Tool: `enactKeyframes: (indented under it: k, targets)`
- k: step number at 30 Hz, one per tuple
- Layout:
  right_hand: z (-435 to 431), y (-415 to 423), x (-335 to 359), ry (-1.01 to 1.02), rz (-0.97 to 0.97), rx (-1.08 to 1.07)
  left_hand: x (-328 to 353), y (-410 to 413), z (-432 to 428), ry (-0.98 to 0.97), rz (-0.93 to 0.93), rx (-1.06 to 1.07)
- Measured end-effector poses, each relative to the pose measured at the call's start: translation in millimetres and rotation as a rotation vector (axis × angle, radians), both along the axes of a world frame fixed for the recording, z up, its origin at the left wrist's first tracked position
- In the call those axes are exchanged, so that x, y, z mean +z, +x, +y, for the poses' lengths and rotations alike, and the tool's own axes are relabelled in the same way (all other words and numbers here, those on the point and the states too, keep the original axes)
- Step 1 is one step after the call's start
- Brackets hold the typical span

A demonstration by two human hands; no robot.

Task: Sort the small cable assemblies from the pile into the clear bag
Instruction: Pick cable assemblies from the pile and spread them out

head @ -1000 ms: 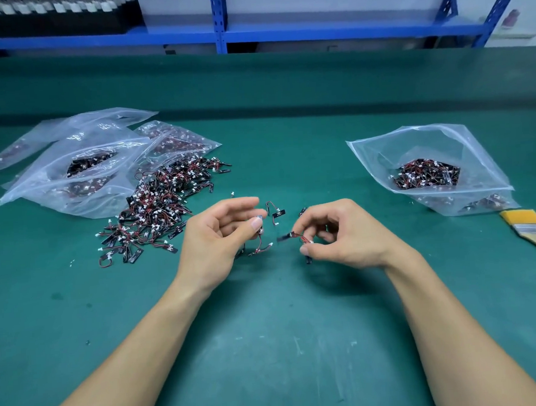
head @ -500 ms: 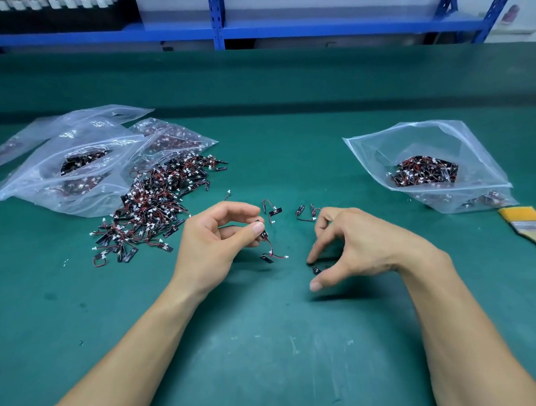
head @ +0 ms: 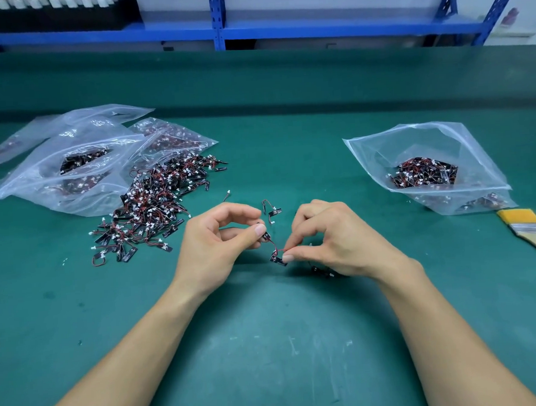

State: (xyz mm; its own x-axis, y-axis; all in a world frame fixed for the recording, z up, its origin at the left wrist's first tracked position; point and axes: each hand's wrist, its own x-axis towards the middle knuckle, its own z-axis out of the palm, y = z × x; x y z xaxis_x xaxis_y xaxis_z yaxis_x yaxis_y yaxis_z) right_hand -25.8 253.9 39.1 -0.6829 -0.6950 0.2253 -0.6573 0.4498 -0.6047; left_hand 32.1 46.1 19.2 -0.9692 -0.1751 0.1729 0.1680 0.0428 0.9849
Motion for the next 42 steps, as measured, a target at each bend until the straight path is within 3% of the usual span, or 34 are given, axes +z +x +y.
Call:
enactKeyframes:
  k: [7,17,23,28,34,42]
  targets:
    - [6,-3,5,-0.099,-0.084,-0.022,-2,-1,0,-0.067,0.018,0.050]
    - [11,-2,8,-0.180,-0.212,-0.111,-2,-1,0,0.013,0.064,0.041]
    - [-7,5,8,-0.474,-0.741,-0.106,0,-1,2,0.089,0.092,0.047]
    - [-9,4,9,-0.599,-0.893,-0.151,-1,-2,1,0.106,0.101,0.069]
    - [-9,5,10,-0.558,-0.830,-0.211,-2,-2,1,0.092,0.094,0.086]
    - [-15,12,7,-0.336,-0.877,-0.213,0,1,7,0.049,0.089,0.065]
